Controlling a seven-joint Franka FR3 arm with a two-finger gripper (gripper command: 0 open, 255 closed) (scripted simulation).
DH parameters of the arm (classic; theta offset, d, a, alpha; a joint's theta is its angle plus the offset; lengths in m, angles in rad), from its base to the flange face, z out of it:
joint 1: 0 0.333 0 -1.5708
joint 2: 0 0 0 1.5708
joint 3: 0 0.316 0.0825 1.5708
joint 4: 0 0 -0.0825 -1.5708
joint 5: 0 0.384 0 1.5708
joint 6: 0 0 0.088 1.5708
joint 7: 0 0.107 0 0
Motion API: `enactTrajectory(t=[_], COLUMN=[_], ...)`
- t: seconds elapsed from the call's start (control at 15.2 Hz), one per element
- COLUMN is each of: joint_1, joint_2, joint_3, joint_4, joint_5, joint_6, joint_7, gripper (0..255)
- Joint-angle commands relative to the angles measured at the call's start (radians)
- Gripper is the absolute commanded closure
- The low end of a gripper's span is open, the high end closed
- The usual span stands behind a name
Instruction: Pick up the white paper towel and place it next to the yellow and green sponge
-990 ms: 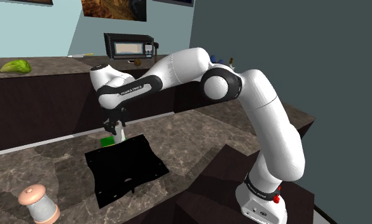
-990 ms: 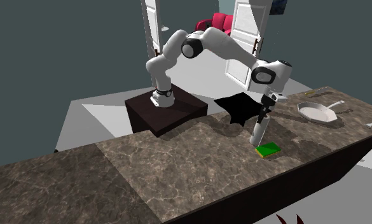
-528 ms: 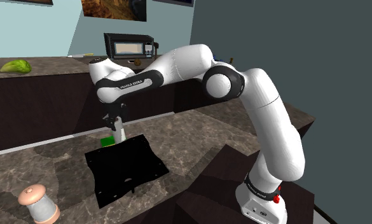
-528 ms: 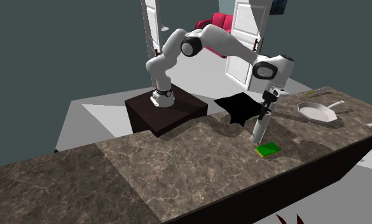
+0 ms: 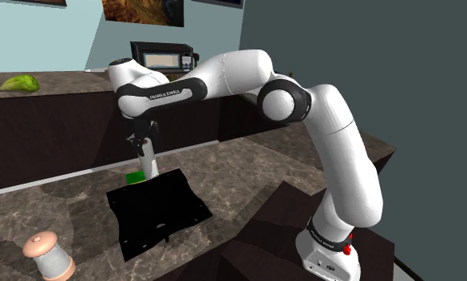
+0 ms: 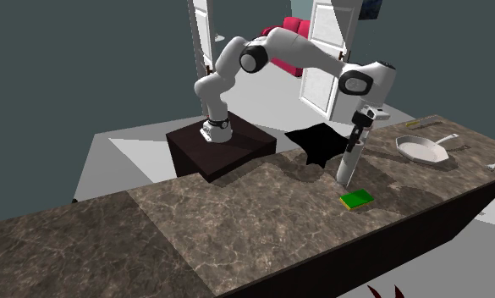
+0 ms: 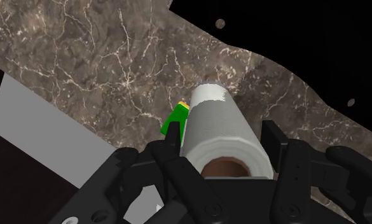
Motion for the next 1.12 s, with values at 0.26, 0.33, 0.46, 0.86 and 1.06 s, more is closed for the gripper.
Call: enactTrajectory(t=[0.26, 0.33, 0.46, 0.86, 1.06], joint_1=[-0.017, -0.036, -0.074, -0.077, -0.078], joint_2=[-0.04, -0.062, -0.102, -0.087, -0.073], joint_3=[0.001, 0.0, -0.005, -0.009, -0.011], joint_4=[0.004, -0.033, -0.099, -0.141, -0.16], joint_5=[0.008, 0.011, 0.017, 0.011, 0.007], joint_6=[-0.04, -0.024, 0.006, 0.063, 0.095], joint_7=[-0.023, -0.039, -0.071, -0.064, -0.058], gripper=[255, 255, 255, 255, 255])
